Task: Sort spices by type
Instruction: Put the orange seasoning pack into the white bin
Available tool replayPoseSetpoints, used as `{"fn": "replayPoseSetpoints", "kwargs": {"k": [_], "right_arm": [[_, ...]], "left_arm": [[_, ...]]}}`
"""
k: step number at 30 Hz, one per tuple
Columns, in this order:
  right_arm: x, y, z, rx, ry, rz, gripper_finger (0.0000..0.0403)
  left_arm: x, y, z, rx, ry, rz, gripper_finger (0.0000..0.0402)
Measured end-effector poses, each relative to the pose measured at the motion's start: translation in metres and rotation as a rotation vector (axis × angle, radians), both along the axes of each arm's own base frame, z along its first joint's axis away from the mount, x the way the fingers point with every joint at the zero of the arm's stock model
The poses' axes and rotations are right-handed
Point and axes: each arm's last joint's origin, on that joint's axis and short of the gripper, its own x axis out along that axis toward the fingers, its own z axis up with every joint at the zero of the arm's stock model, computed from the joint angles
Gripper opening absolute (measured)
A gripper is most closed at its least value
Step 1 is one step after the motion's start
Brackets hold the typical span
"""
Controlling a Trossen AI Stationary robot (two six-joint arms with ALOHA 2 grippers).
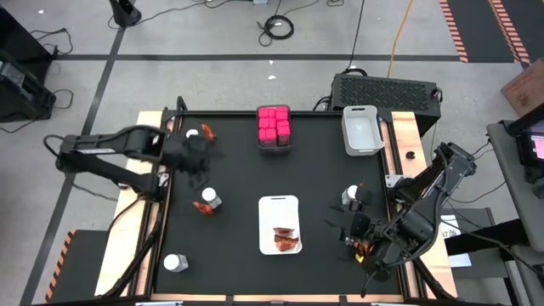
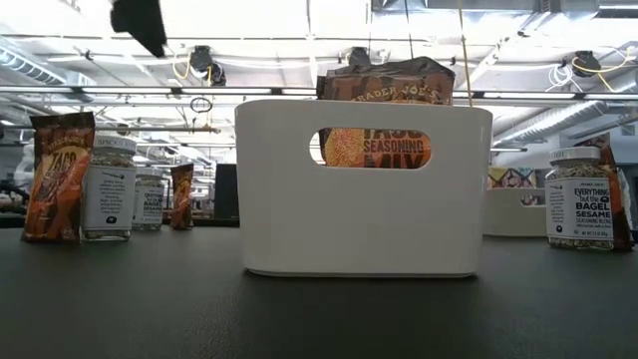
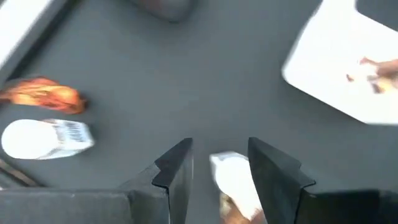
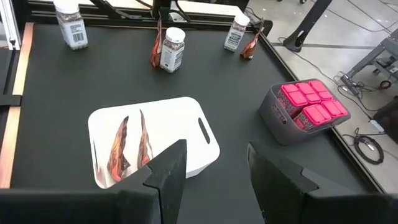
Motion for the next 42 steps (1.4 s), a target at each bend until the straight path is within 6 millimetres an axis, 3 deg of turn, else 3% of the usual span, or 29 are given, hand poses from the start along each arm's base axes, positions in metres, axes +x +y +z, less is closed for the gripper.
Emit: {"fn": "replayPoseSetpoints", "kwargs": {"k": [3, 11, 15, 21, 26, 31, 42], "right_arm": [[0.002, -0.002, 0.0, 0.005, -0.005, -0.01, 0.0164], [0.008, -0.008, 0.001, 0.034, -0.024, -0.058, 0.0164], [0.011, -0.011, 0.0, 0.071, -0.044, -0.1, 0.0164], [0.012, -0.013, 0.0, 0.095, -0.057, -0.124, 0.0164], [0.012, -0.013, 0.0, 0.103, -0.059, -0.128, 0.0164], [0.012, -0.013, 0.0, 0.095, -0.053, -0.126, 0.0164], [0.01, -0.015, -0.001, 0.069, -0.029, -0.126, 0.0164]], "left_arm": [[0.007, 0.031, -0.006, 0.009, 0.043, 0.017, 0.0155], [0.012, 0.14, -0.04, 0.021, 0.226, -0.13, 0.0155], [0.016, 0.172, -0.047, 0.104, 0.257, -0.241, 0.0155], [0.015, 0.188, -0.059, 0.233, 0.462, -0.449, 0.0155], [0.017, 0.195, -0.067, 0.248, 0.529, -0.556, 0.0155], [0.018, 0.196, -0.079, 0.161, 0.585, -0.59, 0.0155], [0.029, 0.21, -0.101, 0.147, 0.661, -0.608, 0.0155]]}}
